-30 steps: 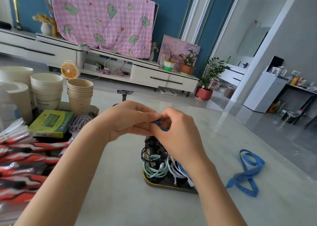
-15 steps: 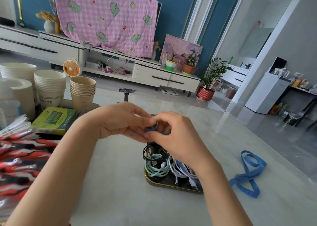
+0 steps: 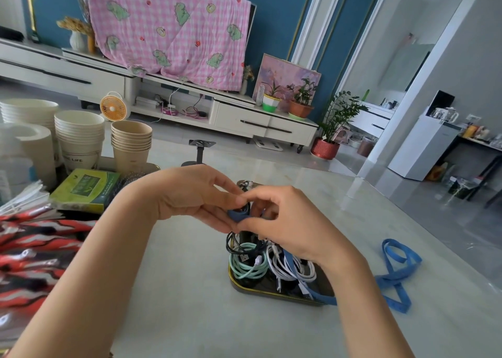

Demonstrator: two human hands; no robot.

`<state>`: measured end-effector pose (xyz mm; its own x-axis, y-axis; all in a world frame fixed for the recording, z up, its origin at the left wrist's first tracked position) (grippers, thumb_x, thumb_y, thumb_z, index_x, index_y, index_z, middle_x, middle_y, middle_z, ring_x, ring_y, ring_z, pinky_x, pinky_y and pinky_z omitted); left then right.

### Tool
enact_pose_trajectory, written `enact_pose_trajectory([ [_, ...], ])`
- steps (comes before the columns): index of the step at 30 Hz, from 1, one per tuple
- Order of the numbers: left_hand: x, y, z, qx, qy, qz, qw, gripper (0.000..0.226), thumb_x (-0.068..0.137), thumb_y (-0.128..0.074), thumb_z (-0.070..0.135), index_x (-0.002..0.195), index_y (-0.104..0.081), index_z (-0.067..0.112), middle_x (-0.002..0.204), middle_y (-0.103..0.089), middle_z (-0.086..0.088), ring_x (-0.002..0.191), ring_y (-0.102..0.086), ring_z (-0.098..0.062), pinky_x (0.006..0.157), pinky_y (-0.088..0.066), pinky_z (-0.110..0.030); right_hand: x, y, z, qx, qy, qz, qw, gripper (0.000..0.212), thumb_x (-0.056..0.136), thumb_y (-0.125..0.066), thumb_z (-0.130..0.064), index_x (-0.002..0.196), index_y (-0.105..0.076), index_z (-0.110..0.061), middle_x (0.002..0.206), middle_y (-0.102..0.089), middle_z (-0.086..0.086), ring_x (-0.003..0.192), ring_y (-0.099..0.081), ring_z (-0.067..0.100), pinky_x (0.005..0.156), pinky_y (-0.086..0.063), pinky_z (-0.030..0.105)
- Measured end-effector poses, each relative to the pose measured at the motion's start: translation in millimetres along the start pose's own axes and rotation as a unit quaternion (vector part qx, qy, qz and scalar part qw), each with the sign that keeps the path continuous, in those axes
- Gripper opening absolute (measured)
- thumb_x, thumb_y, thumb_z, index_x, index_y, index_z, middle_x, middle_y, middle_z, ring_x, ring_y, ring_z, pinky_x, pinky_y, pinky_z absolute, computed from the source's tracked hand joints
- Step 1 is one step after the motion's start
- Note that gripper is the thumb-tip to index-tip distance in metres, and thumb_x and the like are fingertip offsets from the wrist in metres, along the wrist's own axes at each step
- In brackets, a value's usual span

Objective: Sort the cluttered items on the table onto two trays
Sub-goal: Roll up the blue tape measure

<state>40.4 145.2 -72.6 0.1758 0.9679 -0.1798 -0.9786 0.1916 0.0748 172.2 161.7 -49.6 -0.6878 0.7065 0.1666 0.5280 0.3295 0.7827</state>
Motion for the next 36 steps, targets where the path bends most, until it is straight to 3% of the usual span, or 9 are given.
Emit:
enact_pose_trajectory([
  [4,9,-7,7,-0.053,-0.044,0.04,0.997,0.037,0.067,-0.067,0.022,0.099,-0.064,0.003,0.086,-0.071,-0.016,0.068,-0.07,-0.018,0.067,-0.059,-0.027,2,11,8,-0.016,0.003,0.131,0.991,0.012,0.077,-0.073,-0.023,0.088,-0.068,-0.021,0.065,-0.06,-0.004,0.054,-0.049,0.002,0.053,-0.04,0.016],
  [7,16,-15,11,-0.115,-0.071,0.087,0.987,0.02,0.082,-0.064,0.016,0.097,-0.064,0.002,0.087,-0.07,-0.016,0.063,-0.069,-0.016,0.062,-0.058,-0.024,0,17,9,-0.037,0.003,0.211,0.977,0.011,0.079,-0.071,-0.026,0.084,-0.063,-0.019,0.058,-0.056,-0.009,0.055,-0.052,0.005,0.052,-0.044,0.022],
  [11,19,-24,12,-0.174,-0.113,0.174,0.963,0.02,0.084,-0.065,0.02,0.093,-0.067,0.002,0.082,-0.071,-0.015,0.056,-0.067,-0.012,0.053,-0.053,-0.019,0,19,5,-0.09,0.002,0.268,0.959,0.016,0.084,-0.064,-0.029,0.084,-0.055,-0.017,0.056,-0.049,-0.011,0.059,-0.053,0.018,0.055,-0.043,0.032],
  [18,20,-28,15,-0.164,-0.14,0.19,0.958,0.017,0.086,-0.063,0.014,0.091,-0.067,-0.001,0.084,-0.071,-0.018,0.06,-0.068,-0.014,0.055,-0.054,-0.019,-1,22,7,-0.067,0.002,0.286,0.956,0.012,0.085,-0.063,-0.025,0.09,-0.055,-0.017,0.059,-0.052,-0.008,0.06,-0.055,0.017,0.057,-0.048,0.036],
  [23,16,-17,13,-0.078,-0.096,0.157,0.98,0.014,0.085,-0.063,0.012,0.088,-0.067,-0.002,0.073,-0.07,-0.016,0.058,-0.068,-0.015,0.06,-0.058,-0.023,0,20,7,-0.026,0.025,0.176,0.984,0.02,0.078,-0.071,-0.016,0.096,-0.066,-0.023,0.066,-0.056,-0.007,0.053,-0.049,0.003,0.053,-0.041,0.016],
  [27,8,-13,11,-0.041,-0.046,0.08,0.995,0.025,0.073,-0.068,0.017,0.094,-0.064,0.003,0.074,-0.072,-0.015,0.062,-0.07,-0.018,0.061,-0.058,-0.025,0,19,7,-0.024,0.032,0.127,0.991,0.019,0.072,-0.078,-0.018,0.09,-0.071,-0.022,0.077,-0.058,-0.006,0.06,-0.048,0.0,0.061,-0.04,0.017],
  [29,9,-12,11,-0.062,-0.058,0.091,0.992,0.033,0.071,-0.068,0.018,0.1,-0.063,0.003,0.079,-0.072,-0.017,0.064,-0.07,-0.019,0.061,-0.058,-0.025,0,20,7,-0.035,0.03,0.155,0.987,0.016,0.074,-0.077,-0.024,0.088,-0.069,-0.023,0.073,-0.056,-0.009,0.058,-0.048,0.001,0.058,-0.039,0.018],
  [33,16,-25,17,-0.118,-0.103,0.111,0.981,0.02,0.085,-0.062,0.018,0.095,-0.067,0.001,0.085,-0.072,-0.017,0.063,-0.069,-0.014,0.059,-0.057,-0.022,-2,25,9,-0.08,0.006,0.254,0.964,0.019,0.079,-0.069,-0.032,0.08,-0.057,-0.017,0.065,-0.052,-0.009,0.06,-0.048,0.012,0.056,-0.043,0.03],
  [36,19,-33,15,-0.149,-0.103,0.107,0.978,0.021,0.088,-0.059,0.017,0.096,-0.067,0.0,0.085,-0.071,-0.017,0.062,-0.068,-0.014,0.06,-0.057,-0.022,-3,26,8,-0.112,0.002,0.292,0.95,0.024,0.081,-0.067,-0.033,0.077,-0.051,-0.015,0.065,-0.05,-0.008,0.062,-0.047,0.018,0.055,-0.039,0.031],
])
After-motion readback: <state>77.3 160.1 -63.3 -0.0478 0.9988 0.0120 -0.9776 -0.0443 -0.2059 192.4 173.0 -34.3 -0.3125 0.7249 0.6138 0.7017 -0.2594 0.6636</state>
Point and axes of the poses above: each hand's wrist, its own x-axis towards the middle knuckle, its own y-axis out of the back of the hand, z = x × y, the point moved 5 cm from there along x, towards the middle knuckle
